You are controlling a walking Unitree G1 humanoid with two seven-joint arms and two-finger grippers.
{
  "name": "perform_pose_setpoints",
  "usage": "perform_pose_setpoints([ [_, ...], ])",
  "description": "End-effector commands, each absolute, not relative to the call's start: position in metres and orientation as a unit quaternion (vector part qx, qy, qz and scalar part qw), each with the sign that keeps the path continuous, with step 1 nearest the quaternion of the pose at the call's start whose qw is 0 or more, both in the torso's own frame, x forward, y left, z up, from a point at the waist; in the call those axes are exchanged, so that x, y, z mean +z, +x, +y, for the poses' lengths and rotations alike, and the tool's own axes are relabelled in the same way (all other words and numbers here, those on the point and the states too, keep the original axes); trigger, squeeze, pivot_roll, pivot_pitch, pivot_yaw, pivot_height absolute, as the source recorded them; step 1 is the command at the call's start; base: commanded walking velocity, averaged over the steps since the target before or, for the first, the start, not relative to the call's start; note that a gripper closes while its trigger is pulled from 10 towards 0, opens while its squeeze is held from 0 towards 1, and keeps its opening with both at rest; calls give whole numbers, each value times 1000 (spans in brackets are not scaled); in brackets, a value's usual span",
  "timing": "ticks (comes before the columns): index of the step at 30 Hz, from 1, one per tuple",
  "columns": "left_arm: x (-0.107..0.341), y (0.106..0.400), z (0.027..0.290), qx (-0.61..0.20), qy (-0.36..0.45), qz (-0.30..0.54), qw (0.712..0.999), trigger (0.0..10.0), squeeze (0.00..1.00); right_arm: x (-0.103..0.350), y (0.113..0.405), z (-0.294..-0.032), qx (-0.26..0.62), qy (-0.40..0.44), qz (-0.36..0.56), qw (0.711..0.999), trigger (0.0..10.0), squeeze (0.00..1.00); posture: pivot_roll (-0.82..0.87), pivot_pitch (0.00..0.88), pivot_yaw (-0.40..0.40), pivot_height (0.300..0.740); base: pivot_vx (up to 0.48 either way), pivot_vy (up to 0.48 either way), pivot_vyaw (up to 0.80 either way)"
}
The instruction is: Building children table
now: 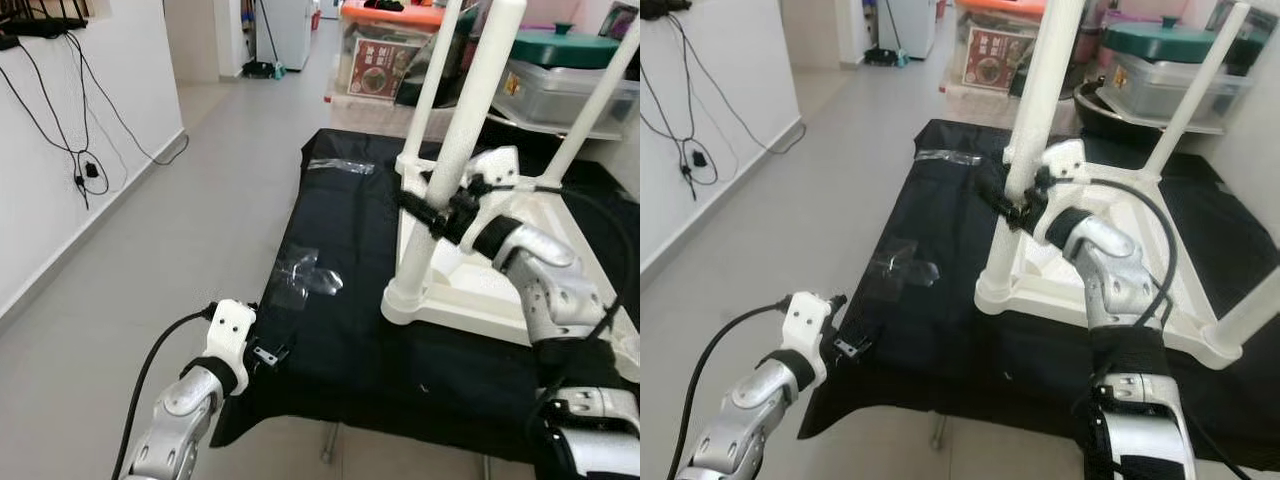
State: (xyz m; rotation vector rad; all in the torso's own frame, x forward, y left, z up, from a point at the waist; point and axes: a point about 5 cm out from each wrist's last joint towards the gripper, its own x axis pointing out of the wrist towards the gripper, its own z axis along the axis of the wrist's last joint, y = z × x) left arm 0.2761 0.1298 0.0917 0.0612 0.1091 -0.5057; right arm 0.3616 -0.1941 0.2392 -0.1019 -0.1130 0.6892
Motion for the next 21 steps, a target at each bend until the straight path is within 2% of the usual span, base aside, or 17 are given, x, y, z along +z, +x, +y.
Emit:
perform_pose_setpoints([
  [1,89,276,129,-251,29,60,966,10000,0,229,365,-160,413,-41,-43,909,0,0,50,0,-120,740,0,0,0],
  [2,89,276,129,-251,29,60,966,10000,0,229,365,-160,413,-41,-43,909,0,0,50,0,-120,740,0,0,0],
  [3,89,275,131,-247,30,60,967,10000,0,224,375,-152,367,-38,-32,929,0,0,57,0,-126,740,0,0,0],
  [4,89,275,131,-247,30,60,967,10000,0,224,375,-152,367,-38,-32,929,0,0,57,0,-126,740,0,0,0],
  [5,89,274,132,-244,31,60,967,10000,0,215,389,-151,262,-45,2,964,0,0,57,0,-126,740,0,0,0],
  [6,89,274,132,-244,31,60,967,10000,0,215,389,-151,262,-45,2,964,0,0,57,0,-126,740,0,0,0],
  [7,89,272,134,-242,31,61,968,10000,0,205,398,-162,110,-47,38,992,0,0,55,0,-126,740,0,0,0],
  [8,89,272,134,-242,31,61,968,10000,0,205,398,-162,110,-47,38,992,0,0,55,0,-126,740,0,0,0],
  [9,88,271,135,-240,30,62,968,10000,0,198,399,-175,-8,-44,63,997,0,0,55,0,-126,740,0,0,0],
  [10,87,270,135,-240,29,63,968,10000,0,191,388,-184,-109,-27,68,991,0,0,49,0,-125,740,0,0,0],
  [11,87,270,135,-240,29,63,968,10000,0,191,388,-184,-109,-27,68,991,0,0,49,0,-125,740,0,0,0],
  [12,87,269,134,-240,28,64,968,10000,0,185,372,-180,-145,-12,62,987,0,0,52,0,-126,740,0,0,0],
  [13,88,270,134,-241,25,63,968,10000,0,180,351,-168,-148,2,56,987,10000,0,50,0,-117,740,0,0,0],
  [15,89,269,133,-243,22,63,968,10000,0,181,325,-147,-116,11,36,993,10000,0,47,0,-114,740,0,0,0],
  [17,89,269,132,-246,22,64,967,10000,0,184,317,-140,-102,18,25,994,10000,0,35,0,-103,740,0,0,0],
  [19,87,268,132,-250,24,68,965,10000,0,188,311,-129,-53,26,18,998,10000,0,26,0,-97,740,0,0,0],
  [21,86,269,132,-253,25,69,965,10000,0,201,313,-128,1,35,-26,999,10000,0,12,0,-89,740,0,0,0],
])
